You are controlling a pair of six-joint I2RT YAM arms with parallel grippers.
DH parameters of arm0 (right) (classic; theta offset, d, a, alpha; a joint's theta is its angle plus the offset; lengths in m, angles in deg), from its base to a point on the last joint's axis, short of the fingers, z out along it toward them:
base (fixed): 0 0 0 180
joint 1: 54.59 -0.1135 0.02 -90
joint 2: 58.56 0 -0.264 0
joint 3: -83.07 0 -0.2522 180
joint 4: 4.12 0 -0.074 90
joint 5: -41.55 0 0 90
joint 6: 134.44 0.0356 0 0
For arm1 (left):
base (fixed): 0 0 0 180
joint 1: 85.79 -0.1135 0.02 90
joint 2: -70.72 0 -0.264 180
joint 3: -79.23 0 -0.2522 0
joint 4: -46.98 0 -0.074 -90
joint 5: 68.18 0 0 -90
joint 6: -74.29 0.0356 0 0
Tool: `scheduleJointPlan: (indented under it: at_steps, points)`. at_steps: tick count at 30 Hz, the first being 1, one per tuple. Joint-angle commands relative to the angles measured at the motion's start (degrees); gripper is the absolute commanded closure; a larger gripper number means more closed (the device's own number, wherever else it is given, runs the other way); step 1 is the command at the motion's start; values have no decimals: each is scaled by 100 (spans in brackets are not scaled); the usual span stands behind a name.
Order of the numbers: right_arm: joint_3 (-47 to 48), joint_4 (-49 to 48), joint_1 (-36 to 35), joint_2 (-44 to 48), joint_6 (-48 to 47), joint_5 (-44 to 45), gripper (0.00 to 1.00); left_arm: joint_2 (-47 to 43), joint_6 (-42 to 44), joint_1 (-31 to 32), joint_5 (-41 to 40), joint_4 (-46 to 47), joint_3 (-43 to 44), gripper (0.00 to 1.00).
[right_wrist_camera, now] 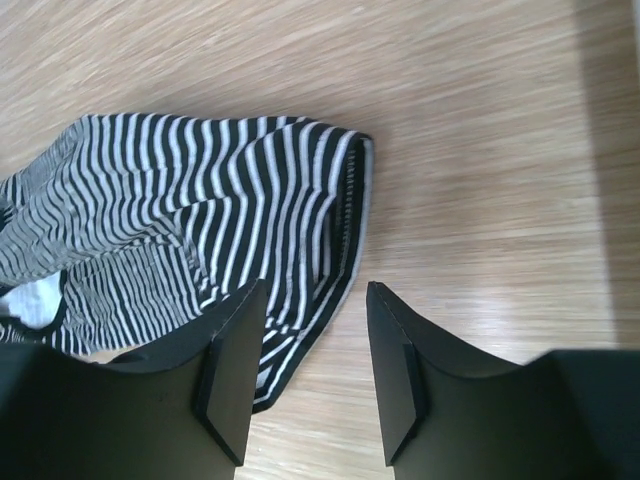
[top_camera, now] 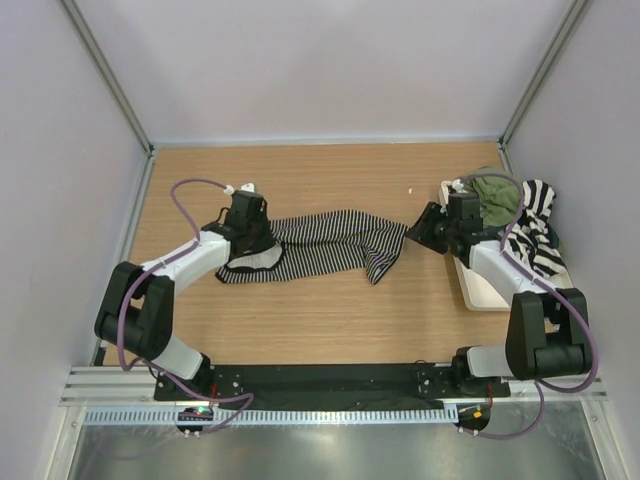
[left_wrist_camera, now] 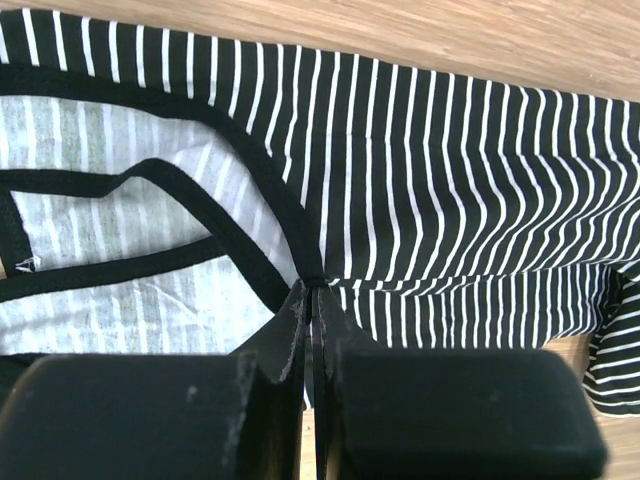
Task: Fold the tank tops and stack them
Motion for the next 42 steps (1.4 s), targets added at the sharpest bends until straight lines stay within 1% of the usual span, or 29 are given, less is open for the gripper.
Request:
scheduleJointPlan:
  at_steps: [1,3,5,8,12,14,18,25,26,28,31,32,33,34,35,37,39,40,42]
  points:
    - [86,75,-150,259,-218,-393,49,-297,18,11,-148,673,-181,100]
    - [25,146,-247,197,-192,-490,46,-297,36,2,-236,752,-243,100]
    - [-98,94,-282,241,-61,-525,45,-271,54,2,-193,753,-217,100]
    - [-318,6,-379,294,106,-508,45,-262,27,2,-105,788,-199,100]
    - [-520,-213,-484,171,230,-604,49,-280,27,11,-87,788,-217,100]
    - [-538,-363,-528,57,282,-692,51,-288,19,20,-61,796,-225,100]
    - [-477,-539,-616,-154,344,-728,50,-324,27,11,-70,797,-243,100]
    - [-143,-469,-643,-479,265,-561,52,-332,36,11,-61,805,-234,100]
    - [-117,-477,-652,-523,248,-543,56,-341,45,20,-61,797,-243,100]
    - [-73,-521,-643,-541,248,-552,69,-332,54,11,-70,797,-243,100]
    - [15,-487,-687,-550,151,-508,70,-359,63,11,-78,788,-252,100]
    - [68,-451,-678,-559,133,-490,73,-359,71,11,-70,796,-252,100]
    - [86,-416,-687,-576,90,-508,84,-359,80,11,-78,797,-252,100]
    - [121,-399,-696,-585,89,-508,89,-359,80,20,-78,797,-252,100]
    - [156,-372,-696,-585,28,-499,92,-367,89,20,-87,797,-252,100]
    - [217,-267,-722,-585,-60,-377,93,-376,98,11,-105,797,-252,100]
    - [323,-135,-722,-594,-174,-236,98,-385,106,20,-113,797,-261,100]
    - [349,-91,-722,-585,-209,-201,99,-394,98,20,-122,797,-261,100]
    - [507,58,-731,-559,-323,-52,99,-411,115,20,-192,797,-243,100]
